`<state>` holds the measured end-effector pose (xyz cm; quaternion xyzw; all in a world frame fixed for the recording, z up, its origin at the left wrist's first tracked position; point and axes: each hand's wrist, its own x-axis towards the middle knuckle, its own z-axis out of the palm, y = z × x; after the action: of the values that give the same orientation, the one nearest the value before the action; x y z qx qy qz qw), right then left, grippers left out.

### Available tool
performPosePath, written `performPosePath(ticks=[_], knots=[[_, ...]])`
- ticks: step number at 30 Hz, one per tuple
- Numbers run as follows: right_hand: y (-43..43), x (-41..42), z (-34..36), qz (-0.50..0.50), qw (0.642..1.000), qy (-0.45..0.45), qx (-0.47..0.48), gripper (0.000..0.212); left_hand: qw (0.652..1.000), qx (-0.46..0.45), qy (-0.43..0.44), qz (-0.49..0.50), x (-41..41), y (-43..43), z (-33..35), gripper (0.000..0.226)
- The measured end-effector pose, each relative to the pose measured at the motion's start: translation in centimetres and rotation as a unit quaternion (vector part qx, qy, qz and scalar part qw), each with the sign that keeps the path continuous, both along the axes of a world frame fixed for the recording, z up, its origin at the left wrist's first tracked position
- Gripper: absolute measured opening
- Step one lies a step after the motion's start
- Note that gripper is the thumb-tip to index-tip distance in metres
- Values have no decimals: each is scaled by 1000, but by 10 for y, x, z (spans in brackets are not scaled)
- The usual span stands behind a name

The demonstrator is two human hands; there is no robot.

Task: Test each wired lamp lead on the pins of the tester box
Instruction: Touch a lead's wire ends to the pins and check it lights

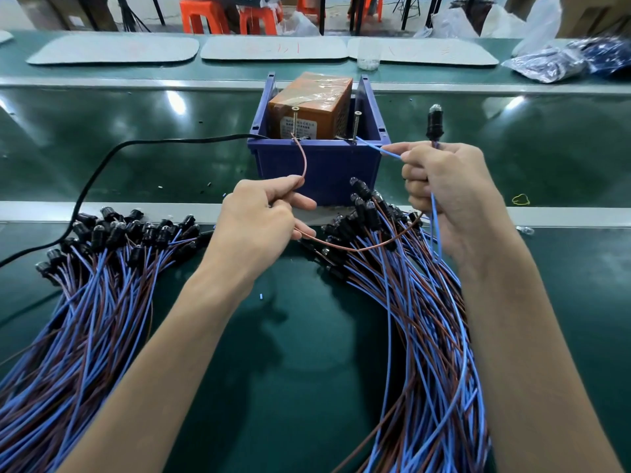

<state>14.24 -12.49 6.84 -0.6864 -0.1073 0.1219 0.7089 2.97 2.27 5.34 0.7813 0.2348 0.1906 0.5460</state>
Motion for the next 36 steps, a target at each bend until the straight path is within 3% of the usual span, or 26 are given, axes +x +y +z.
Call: performPosePath(ticks=[9, 28, 36], knots=[[3, -5, 2, 18, 1000, 1, 13, 28, 1000, 7, 1, -6, -1, -3, 0, 49], [2, -1, 6, -86, 996, 28, 19, 29, 1000, 11, 0, -14, 0, -2, -3, 49], [2, -2, 6, -64, 998, 24, 11, 30, 1000, 1, -1, -15, -1, -2, -1, 48]])
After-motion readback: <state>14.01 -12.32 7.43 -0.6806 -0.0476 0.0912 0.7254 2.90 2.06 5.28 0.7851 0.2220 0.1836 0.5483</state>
